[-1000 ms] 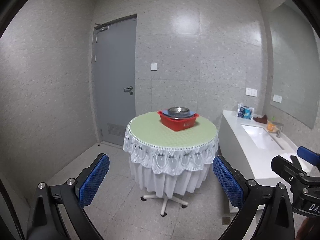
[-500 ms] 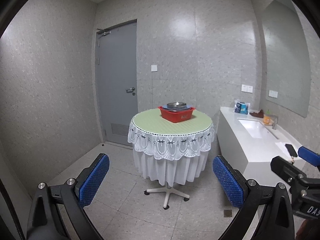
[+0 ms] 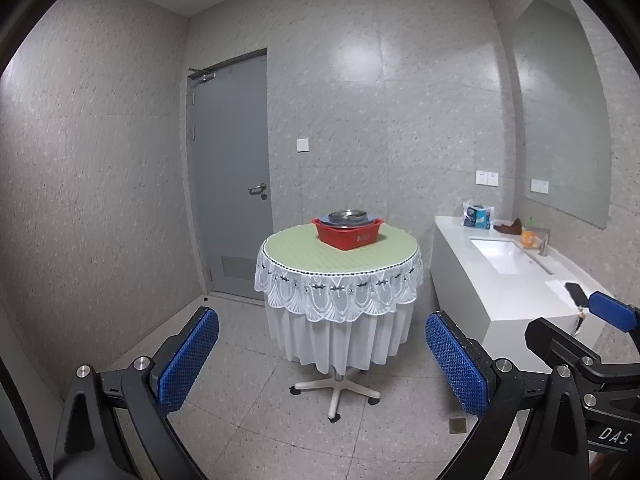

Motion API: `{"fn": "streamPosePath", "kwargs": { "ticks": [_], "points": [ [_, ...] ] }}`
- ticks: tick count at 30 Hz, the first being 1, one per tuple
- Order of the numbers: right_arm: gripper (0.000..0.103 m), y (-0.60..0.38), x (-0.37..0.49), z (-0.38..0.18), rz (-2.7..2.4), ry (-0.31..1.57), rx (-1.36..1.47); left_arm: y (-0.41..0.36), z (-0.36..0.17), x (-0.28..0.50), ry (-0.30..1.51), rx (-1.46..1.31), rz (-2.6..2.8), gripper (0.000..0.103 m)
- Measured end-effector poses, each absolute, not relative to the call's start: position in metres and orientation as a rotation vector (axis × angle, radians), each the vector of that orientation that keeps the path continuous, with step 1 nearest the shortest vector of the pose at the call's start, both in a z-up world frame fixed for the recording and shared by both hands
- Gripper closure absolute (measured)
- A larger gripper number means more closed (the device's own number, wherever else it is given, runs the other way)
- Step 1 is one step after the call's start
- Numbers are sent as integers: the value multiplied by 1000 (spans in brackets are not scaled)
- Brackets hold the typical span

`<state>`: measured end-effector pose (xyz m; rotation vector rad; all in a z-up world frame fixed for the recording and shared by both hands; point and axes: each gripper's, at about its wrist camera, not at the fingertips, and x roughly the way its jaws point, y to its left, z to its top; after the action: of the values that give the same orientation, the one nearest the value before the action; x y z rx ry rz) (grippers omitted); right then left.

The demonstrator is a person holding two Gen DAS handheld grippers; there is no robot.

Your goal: Organize plates and bowls

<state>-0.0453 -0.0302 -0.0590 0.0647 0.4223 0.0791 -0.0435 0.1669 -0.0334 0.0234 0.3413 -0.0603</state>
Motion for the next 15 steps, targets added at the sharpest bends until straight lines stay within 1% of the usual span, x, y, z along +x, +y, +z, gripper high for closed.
{"fn": "streamPosePath", "kwargs": {
  "ticks": [15],
  "points": [
    [0,-30,-42,-53,79,415,62,167,-38,-39,332,20,-59,1]
  ]
}}
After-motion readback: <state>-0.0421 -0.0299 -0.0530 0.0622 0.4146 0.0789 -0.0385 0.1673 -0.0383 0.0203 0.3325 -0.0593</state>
